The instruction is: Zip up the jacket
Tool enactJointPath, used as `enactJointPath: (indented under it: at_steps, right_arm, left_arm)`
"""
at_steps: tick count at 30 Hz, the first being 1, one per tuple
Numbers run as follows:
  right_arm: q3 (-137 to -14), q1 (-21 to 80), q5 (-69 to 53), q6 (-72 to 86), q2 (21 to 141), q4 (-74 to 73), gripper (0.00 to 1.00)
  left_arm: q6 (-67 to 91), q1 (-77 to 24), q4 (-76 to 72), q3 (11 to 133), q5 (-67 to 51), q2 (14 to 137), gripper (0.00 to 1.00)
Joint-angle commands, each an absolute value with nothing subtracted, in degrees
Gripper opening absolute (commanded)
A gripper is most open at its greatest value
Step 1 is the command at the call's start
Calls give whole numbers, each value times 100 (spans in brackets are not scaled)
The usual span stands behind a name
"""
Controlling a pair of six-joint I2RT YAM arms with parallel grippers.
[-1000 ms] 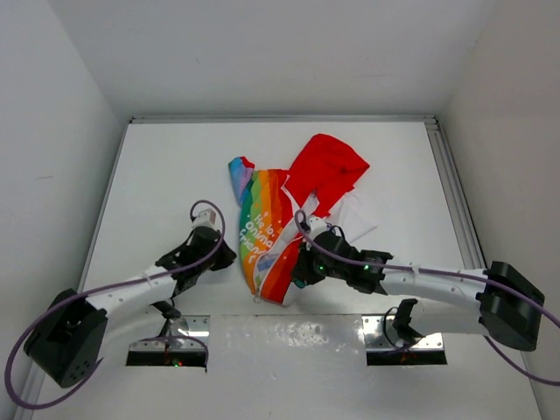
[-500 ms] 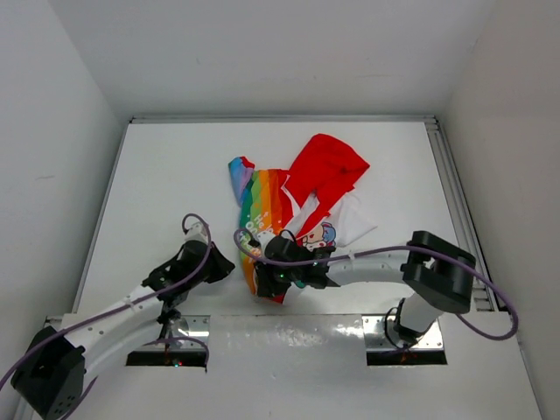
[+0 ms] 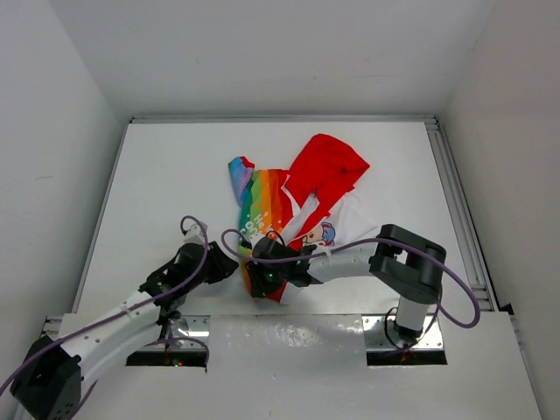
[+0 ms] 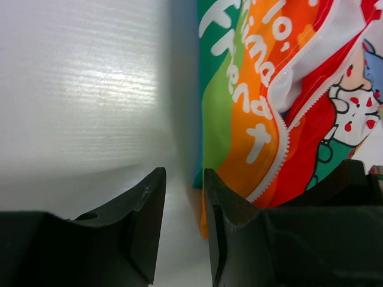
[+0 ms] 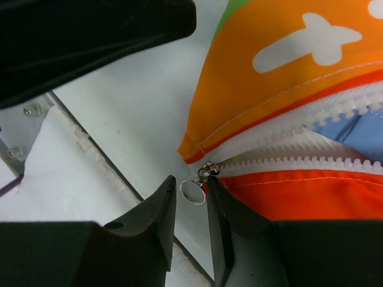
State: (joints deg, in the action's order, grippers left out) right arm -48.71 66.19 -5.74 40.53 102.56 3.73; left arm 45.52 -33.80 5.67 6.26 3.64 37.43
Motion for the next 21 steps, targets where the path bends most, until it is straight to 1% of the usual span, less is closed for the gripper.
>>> enactJointPath:
  at_steps: [1,5,13,15,17,18,19,20,21]
  right_arm:
    - [-5071,6723,-396,4175,10371,431,27]
    - [-5106,6890,-97,4096,10310,159,28]
    - [-5159,7049,396,4104,10222,-237,29]
    - [-5150,7058,334,4113,10257,-202,28]
    - [-5150,7093,404,4113,10257,-255,27]
    - [-5159,7101,422,4113,10257,-281,26]
    - [-5150,7110,404,4139,10248,-281,19]
    - [-5150,7110,369,4140,10231,-264,16]
    - [-5150,7102,343,4131,10222,-238,15]
  left_arm:
    - [4509,-3428,474,624,378,3674,30]
    - [4526,-3436,518,580,544,3490,30]
    - [4412,-3428,659,712,387,3445,30]
    - [4377,-3428,729,756,325,3463,32]
    - [4394,-3428,695,669,316,3376,37]
    - [4412,-3436,677,659,308,3358,40]
    - [4412,-3428,703,677,290,3331,41]
    - [4403,-3436,747,746,299,3314,41]
    - [4395,-3437,764,738,299,3305,41]
